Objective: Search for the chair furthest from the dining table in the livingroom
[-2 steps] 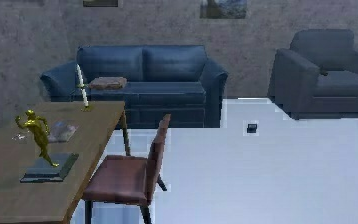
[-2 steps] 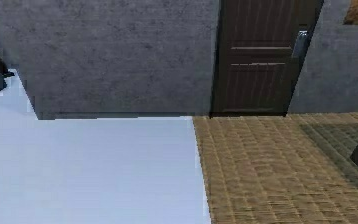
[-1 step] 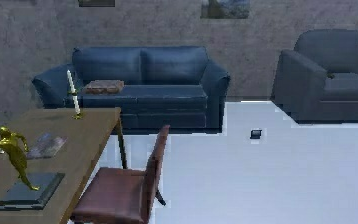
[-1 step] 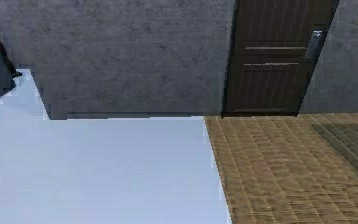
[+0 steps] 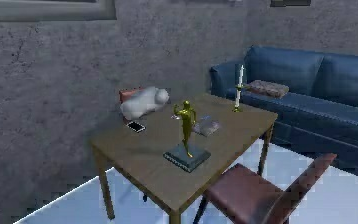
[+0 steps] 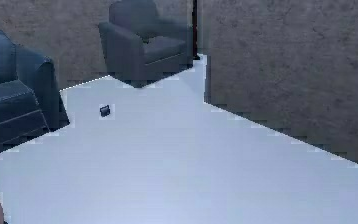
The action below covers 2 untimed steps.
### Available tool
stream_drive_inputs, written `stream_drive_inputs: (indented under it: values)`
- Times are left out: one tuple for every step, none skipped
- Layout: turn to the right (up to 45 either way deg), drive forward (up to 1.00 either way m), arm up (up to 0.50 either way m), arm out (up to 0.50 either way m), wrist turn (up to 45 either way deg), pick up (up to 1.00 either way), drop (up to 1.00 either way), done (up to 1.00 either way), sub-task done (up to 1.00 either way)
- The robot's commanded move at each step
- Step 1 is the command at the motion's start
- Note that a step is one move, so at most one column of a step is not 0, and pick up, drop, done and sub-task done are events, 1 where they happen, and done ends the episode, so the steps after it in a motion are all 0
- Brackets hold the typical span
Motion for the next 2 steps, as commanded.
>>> stream_drive_inputs:
  values:
    - [-45.0,0.0,0.0,0.0,0.0,0.0,0.0,0.0,0.0]
    - [-21.0,0.0,0.0,0.0,0.0,0.0,0.0,0.0,0.0]
